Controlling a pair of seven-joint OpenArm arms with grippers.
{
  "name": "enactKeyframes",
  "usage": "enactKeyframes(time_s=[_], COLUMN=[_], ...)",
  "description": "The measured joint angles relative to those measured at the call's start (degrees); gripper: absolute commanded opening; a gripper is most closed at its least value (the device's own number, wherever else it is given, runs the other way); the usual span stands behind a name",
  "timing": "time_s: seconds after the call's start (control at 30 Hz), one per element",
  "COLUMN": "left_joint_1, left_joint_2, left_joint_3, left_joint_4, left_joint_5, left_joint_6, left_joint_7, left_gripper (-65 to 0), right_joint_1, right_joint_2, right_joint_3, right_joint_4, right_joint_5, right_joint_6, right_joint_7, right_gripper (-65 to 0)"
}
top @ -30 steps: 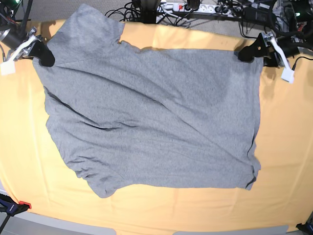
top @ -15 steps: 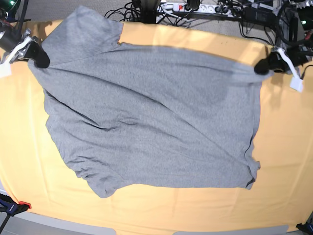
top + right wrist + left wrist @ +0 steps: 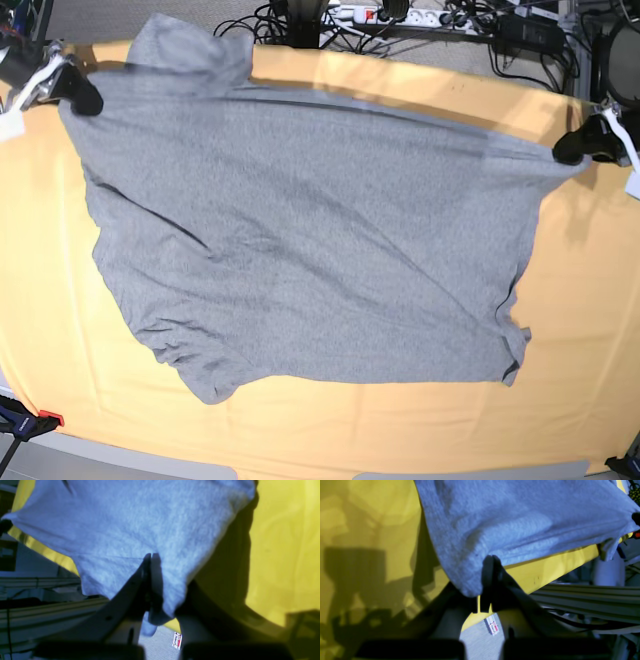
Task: Layout the t-shirt on the table in an organized manner, then fold the t-shirt properly
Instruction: 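Drag the shirt by its shoulders with both grippers toward the robot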
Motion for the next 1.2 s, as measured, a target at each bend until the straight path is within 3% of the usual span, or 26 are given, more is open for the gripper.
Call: enactKeyframes(time_s=[0.57,0.87,1.2], left_joint_1=[11.87,12.04,12.20], left_joint_2=[-1.20,-6.27,-7.52], left_joint_3=[0.04,0.04,0.04], left_joint_4=[8.96,14.01,13.99], left_joint_5=[0.35,-0.11,-0.04], left_joint_6=[-0.02,-0.02,0.00], left_joint_7=[-0.31,-0.42,-0.26], left_gripper=[-65.0,-65.0,-65.0], right_joint_1=[-6.47,-10.75,-12.09], right_joint_2=[0.15,0.13,0.22], right_joint_3=[0.00,-0.02,-0.02], right_joint_4=[6.69,6.69,6.69], right_joint_5=[-0.02,0.00,0.39], right_joint_6=[0.00,0.00,0.00], right_joint_7=[0.24,0.28,0.48], right_gripper=[-65.0,-65.0,-65.0])
